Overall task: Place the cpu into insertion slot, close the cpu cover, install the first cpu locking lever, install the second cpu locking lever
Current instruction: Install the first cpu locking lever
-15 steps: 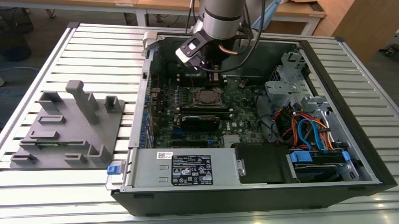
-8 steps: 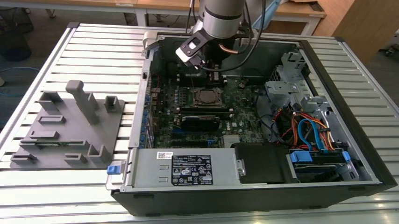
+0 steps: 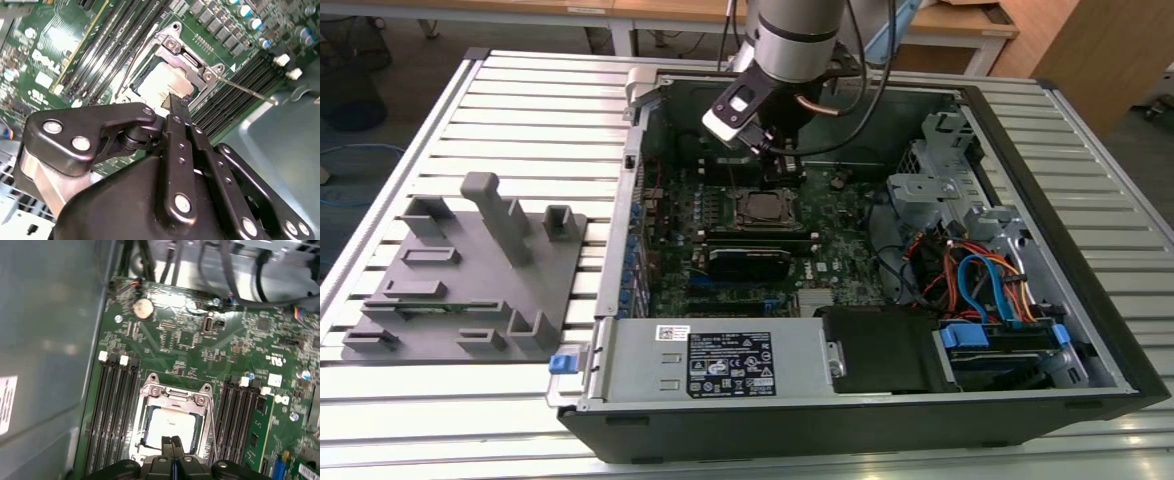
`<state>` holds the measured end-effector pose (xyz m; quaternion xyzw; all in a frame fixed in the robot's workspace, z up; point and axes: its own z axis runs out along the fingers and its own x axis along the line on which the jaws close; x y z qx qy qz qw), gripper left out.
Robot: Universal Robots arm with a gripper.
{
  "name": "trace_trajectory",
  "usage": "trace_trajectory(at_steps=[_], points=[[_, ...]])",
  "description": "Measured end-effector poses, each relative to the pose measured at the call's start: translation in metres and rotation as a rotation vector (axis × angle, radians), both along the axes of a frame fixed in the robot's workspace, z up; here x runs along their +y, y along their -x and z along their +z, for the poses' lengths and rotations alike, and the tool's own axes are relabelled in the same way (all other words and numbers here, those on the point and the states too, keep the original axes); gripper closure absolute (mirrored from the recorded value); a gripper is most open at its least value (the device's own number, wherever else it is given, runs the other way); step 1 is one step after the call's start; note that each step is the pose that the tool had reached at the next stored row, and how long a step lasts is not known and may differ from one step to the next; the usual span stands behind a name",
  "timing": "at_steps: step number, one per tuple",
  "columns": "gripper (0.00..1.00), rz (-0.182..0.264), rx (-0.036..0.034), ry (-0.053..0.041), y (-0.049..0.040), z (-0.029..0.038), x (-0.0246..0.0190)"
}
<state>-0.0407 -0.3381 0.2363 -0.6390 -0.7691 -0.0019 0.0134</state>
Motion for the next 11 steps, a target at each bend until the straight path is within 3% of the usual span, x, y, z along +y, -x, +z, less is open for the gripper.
trace_trajectory(at_steps=[7,11], points=[[0.9,0.126,0.0,0.0,0.0,-0.0002,0.0],[0.9,0.143,0.0,0.0006,0.0,-0.0002,0.0]])
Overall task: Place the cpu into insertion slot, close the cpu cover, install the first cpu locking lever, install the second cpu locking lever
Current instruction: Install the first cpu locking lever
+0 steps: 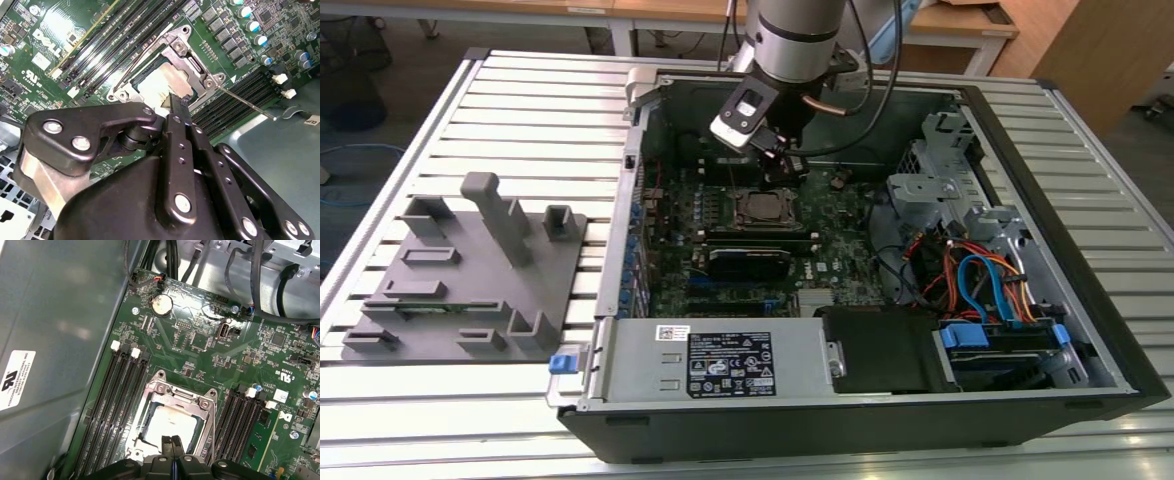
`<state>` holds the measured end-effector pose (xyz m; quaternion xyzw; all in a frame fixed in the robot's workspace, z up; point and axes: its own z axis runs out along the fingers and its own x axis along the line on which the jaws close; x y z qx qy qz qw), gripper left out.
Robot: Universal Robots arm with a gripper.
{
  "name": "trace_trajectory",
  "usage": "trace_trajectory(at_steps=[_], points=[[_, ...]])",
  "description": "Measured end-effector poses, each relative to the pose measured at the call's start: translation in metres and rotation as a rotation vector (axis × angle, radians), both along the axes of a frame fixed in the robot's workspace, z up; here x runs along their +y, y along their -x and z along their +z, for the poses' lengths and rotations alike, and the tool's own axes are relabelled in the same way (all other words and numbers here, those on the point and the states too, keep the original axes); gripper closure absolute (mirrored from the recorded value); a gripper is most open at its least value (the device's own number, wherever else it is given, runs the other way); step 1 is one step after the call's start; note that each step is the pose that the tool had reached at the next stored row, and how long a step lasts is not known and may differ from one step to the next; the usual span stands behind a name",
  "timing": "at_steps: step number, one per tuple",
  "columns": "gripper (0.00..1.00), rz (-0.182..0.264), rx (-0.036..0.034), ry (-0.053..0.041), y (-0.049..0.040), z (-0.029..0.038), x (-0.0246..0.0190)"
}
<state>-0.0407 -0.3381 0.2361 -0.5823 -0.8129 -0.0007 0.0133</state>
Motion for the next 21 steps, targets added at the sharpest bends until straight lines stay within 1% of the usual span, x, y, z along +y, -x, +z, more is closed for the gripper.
trace_trajectory(at_steps=[11,13,15,21], points=[[0.9,0.0,0.0,0.0009,0.0,0.0,0.0],[0.9,0.006,0.0,0.0008,0.0001,0.0,0.0],[0.9,0.024,0.0,0.0008,0.0001,0.0,0.0],[0.9,0.106,0.0,0.0008,0.0002,0.0,0.0]])
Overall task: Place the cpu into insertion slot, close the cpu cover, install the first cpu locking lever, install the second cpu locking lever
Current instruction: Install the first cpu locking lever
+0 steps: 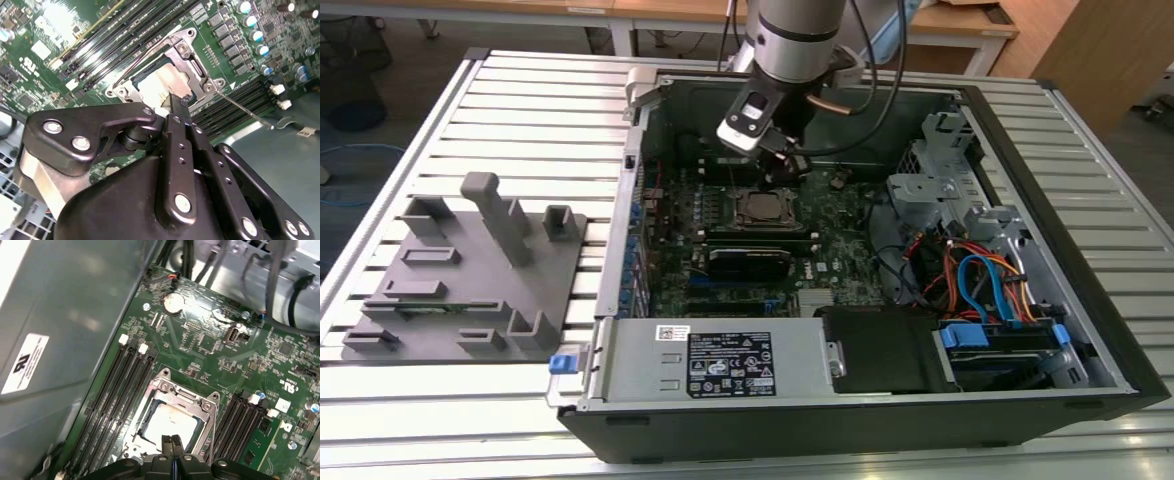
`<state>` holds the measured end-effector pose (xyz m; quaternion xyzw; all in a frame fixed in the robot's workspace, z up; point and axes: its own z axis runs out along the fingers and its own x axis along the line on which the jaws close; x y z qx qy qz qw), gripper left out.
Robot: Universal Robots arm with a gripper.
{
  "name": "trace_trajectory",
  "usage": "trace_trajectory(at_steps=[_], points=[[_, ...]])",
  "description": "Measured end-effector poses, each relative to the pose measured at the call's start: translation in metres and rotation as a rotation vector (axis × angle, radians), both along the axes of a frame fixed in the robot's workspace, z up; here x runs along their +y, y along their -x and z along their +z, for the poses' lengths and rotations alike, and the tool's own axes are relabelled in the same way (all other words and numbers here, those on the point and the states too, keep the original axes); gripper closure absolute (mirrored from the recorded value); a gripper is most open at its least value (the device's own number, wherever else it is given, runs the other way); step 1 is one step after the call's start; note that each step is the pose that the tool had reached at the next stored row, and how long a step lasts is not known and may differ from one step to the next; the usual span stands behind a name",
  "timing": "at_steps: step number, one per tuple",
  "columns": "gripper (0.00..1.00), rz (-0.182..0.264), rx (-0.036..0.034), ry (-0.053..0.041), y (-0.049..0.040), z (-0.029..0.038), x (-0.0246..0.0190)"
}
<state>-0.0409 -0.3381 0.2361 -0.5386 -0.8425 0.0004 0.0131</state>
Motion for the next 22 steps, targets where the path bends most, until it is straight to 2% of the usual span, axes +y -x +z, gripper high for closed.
trace_trajectory(at_steps=[11,22], points=[[0.9,0.136,0.0,-0.0001,0.0,0.0,0.0],[0.9,0.253,0.0,0.0,0.0,0.0,0.0]])
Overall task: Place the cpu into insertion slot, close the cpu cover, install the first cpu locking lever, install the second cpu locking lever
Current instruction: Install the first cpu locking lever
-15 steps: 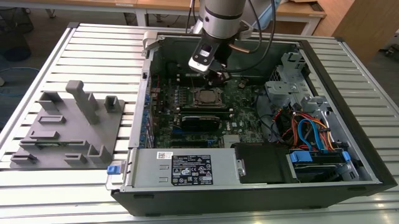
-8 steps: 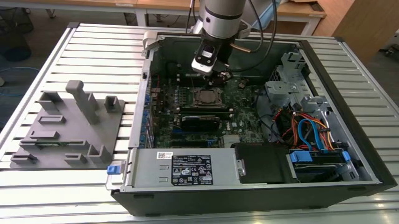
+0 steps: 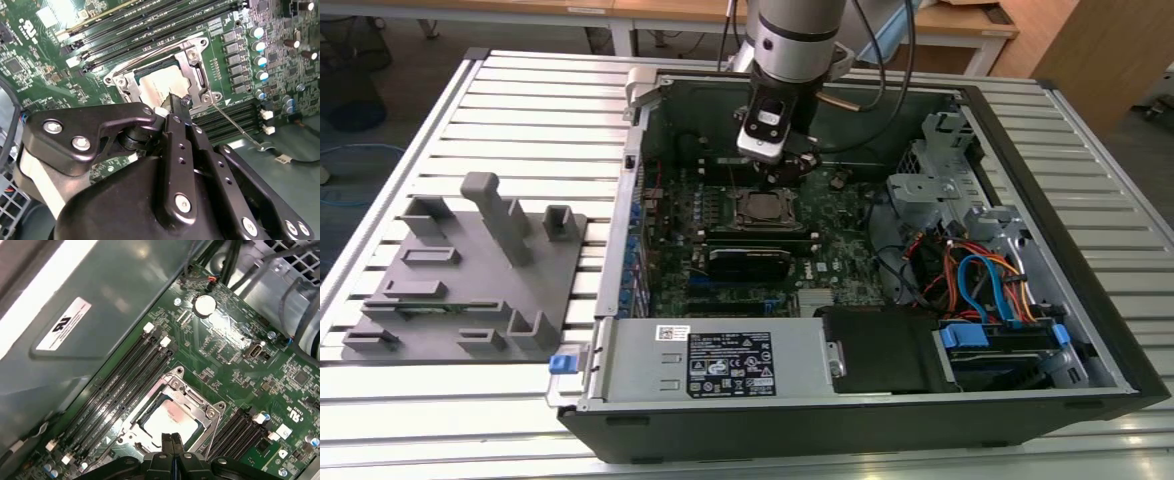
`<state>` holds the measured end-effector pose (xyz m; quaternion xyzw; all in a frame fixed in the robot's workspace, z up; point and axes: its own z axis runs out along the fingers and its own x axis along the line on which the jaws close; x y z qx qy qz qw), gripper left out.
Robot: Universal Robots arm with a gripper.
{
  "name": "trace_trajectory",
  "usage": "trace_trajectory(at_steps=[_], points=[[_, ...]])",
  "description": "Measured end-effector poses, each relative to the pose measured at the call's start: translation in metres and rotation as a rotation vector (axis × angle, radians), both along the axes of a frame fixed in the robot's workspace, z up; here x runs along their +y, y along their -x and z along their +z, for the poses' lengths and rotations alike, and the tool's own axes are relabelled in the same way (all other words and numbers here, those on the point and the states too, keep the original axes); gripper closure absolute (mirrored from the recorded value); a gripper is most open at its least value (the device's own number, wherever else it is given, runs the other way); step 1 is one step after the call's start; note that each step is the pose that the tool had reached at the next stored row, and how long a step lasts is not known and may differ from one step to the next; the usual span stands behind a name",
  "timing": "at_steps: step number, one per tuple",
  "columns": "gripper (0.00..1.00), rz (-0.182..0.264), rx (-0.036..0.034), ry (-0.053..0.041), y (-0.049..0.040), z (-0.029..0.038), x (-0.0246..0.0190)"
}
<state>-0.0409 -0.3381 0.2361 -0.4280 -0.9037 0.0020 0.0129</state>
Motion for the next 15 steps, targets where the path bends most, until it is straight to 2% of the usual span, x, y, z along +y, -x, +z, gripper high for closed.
trace_trajectory(at_steps=[15], points=[[0.9,0.121,0.0,0.0,0.0001,0.0,0.0]])
